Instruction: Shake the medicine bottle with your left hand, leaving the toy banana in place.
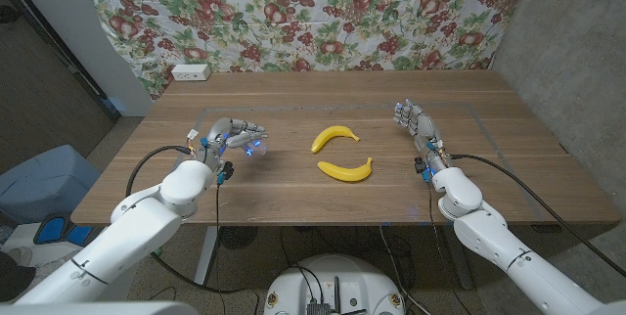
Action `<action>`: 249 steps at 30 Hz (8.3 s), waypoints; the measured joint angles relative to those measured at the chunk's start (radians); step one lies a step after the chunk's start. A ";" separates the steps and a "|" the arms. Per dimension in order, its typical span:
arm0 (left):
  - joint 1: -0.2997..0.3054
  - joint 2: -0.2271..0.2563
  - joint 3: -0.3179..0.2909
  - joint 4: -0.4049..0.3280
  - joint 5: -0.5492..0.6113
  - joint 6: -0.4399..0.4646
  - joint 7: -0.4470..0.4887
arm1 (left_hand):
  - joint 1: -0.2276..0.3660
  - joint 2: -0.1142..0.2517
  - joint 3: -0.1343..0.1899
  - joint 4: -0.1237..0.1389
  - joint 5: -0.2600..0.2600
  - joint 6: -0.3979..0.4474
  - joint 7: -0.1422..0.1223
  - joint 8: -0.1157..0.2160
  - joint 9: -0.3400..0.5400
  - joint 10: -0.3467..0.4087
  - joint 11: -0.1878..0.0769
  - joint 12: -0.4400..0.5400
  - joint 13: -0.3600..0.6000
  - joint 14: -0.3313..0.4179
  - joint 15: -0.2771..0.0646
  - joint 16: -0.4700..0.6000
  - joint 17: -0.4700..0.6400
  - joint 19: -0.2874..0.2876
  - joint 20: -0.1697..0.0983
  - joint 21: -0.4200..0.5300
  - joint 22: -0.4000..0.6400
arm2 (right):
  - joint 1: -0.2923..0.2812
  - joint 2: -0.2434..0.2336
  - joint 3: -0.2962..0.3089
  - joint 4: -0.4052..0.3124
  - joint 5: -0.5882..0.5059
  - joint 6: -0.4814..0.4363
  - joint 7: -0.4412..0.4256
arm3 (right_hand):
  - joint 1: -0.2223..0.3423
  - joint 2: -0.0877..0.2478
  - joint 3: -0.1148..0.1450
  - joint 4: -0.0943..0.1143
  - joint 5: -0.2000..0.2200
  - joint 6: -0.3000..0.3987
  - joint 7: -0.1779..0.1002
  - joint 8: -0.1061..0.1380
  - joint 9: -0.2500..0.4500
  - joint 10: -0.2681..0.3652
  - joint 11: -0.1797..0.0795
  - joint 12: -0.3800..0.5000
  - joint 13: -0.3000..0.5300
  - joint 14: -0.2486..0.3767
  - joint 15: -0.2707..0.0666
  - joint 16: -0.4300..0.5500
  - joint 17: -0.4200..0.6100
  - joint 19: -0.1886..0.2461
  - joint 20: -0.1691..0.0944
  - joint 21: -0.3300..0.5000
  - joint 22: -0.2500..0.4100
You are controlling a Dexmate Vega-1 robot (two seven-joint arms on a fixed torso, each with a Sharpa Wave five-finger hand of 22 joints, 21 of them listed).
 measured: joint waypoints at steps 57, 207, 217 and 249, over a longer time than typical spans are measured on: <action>0.026 -0.166 0.050 0.046 0.478 -0.111 0.285 | 0.000 0.000 -0.003 0.003 0.000 0.000 0.000 -0.012 0.005 0.004 -0.004 -0.015 0.009 0.000 0.000 -0.023 0.000 -0.056 -0.005 0.056 -0.037 | 0.041 0.012 -0.017 0.024 -0.006 -0.029 -0.009 | 0.000 0.000 0.000 0.000 0.000 0.000 0.000 0.000 0.000 0.000 0.000 0.000 0.000 0.000 0.000 0.000 -0.005 0.005 -0.006 -0.019 0.000; -0.025 -0.193 0.114 0.095 0.524 -0.240 0.443 | 0.000 0.000 0.003 -0.003 0.005 0.014 -0.004 -0.035 0.004 0.014 -0.004 -0.044 0.034 0.005 0.005 -0.057 0.095 -0.103 0.001 0.155 -0.151 | 0.050 0.013 -0.012 0.064 0.013 -0.008 0.015 | -0.008 -0.008 0.000 0.000 0.000 0.000 0.000 0.000 0.000 0.000 0.000 0.000 0.000 0.000 0.000 0.000 -0.014 0.023 -0.002 -0.074 0.000; -0.014 -0.205 0.104 0.086 0.511 -0.197 0.380 | 0.000 0.000 0.003 -0.003 0.005 0.014 -0.004 -0.035 0.004 0.014 -0.003 -0.048 0.031 0.005 0.005 -0.061 0.096 -0.108 -0.001 0.159 -0.156 | 0.050 0.014 -0.012 0.064 0.014 -0.008 0.016 | -0.008 -0.008 0.000 0.000 0.000 0.000 0.000 0.000 0.000 0.000 0.000 0.000 0.000 0.000 0.000 -0.004 -0.014 0.030 0.006 -0.078 0.000; -0.052 -0.009 0.078 -0.014 0.326 0.000 0.063 | 0.001 0.001 0.007 0.000 0.005 0.014 -0.004 -0.035 0.004 0.014 -0.003 -0.053 0.034 0.005 0.005 -0.070 0.102 -0.115 0.006 0.174 -0.176 | 0.043 0.018 -0.015 0.054 0.008 -0.015 0.001 | -0.008 -0.008 0.003 -0.003 0.000 0.000 0.000 0.000 0.000 0.000 0.000 0.000 0.000 0.000 0.000 -0.004 -0.014 0.038 -0.002 -0.089 0.000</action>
